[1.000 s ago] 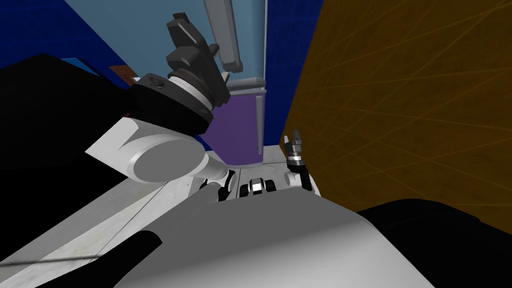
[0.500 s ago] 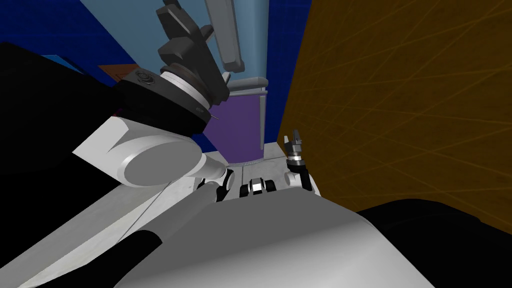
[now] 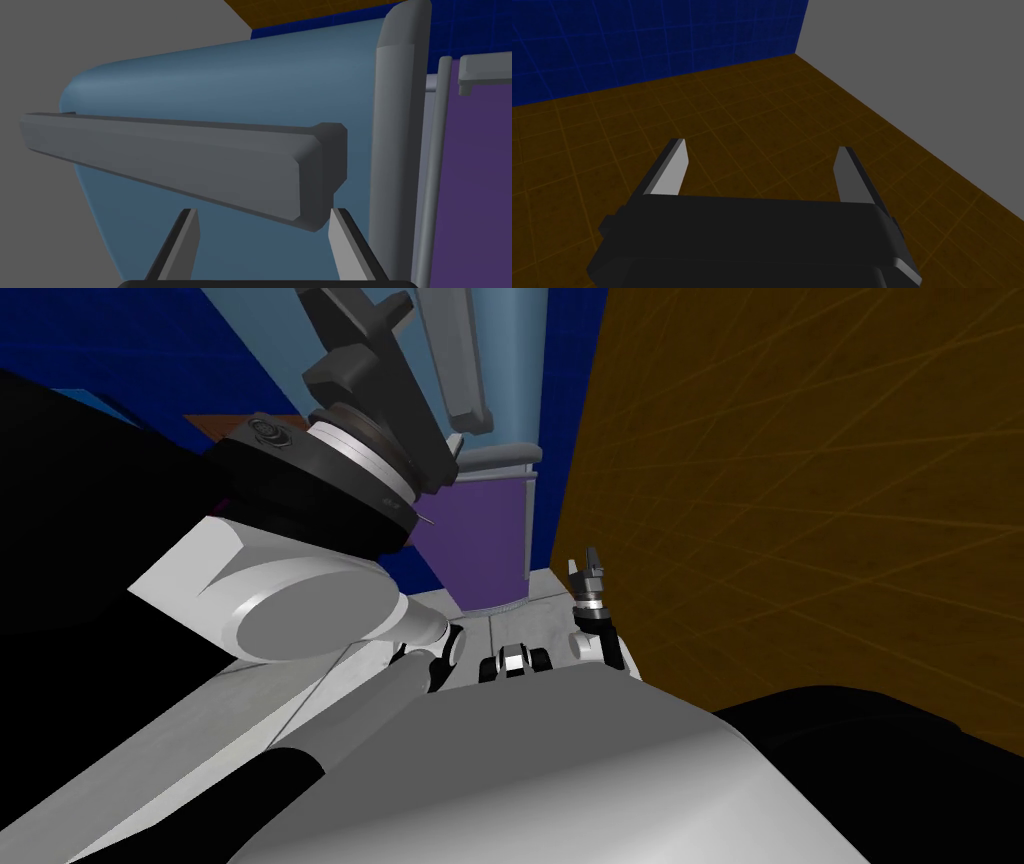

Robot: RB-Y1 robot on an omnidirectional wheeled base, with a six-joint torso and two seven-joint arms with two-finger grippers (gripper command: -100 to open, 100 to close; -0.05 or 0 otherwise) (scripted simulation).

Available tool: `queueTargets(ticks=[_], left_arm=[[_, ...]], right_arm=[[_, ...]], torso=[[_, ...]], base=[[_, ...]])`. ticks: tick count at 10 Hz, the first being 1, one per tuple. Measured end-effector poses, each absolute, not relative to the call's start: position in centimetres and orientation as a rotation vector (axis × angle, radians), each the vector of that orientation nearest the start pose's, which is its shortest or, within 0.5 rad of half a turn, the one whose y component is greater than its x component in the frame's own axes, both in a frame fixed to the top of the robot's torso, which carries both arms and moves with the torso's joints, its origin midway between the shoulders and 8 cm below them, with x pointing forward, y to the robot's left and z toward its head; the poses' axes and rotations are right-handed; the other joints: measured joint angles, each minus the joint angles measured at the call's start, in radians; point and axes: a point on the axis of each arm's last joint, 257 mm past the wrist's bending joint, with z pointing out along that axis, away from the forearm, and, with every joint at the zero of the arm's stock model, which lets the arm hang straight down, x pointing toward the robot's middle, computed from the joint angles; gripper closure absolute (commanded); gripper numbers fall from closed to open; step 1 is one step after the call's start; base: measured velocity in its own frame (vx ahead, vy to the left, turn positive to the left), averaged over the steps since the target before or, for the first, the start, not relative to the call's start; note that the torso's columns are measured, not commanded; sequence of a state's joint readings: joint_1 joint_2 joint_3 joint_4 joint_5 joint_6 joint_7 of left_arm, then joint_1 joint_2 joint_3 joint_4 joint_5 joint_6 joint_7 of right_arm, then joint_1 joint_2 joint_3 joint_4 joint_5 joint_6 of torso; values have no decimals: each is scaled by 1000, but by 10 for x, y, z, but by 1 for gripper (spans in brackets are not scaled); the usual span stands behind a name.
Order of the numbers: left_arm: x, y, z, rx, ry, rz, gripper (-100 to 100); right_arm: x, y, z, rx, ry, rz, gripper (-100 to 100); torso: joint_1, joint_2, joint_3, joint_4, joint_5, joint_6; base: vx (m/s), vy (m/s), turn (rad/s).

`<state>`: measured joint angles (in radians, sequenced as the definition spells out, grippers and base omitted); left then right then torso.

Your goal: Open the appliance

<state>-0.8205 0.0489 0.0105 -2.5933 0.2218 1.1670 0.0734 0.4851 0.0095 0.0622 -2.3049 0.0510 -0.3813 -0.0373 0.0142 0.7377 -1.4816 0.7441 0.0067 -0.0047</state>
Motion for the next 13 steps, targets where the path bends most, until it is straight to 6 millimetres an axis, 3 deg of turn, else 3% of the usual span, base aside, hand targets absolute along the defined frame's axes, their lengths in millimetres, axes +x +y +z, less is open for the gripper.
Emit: queueTargets(ticks=[4,8,13], left_arm=[[368,51,293,-500,1082,-1816,100],[352,27,293,-457,1123,-1895,100],[330,7,296,-400,1150,-1989,100]], right_arm=[[363,-255,17,721,681,1351,0],[363,-255,17,721,681,1351,0],[363,-255,17,721,681,1351,0]], torso=[[-12,-2,-1,0,-7,4],[4,3,2,1,2,0],[-3,-6,-5,-3,0,0]], base=[[-84,164,-74],[-63,261,-63],[-79,271,-57]])
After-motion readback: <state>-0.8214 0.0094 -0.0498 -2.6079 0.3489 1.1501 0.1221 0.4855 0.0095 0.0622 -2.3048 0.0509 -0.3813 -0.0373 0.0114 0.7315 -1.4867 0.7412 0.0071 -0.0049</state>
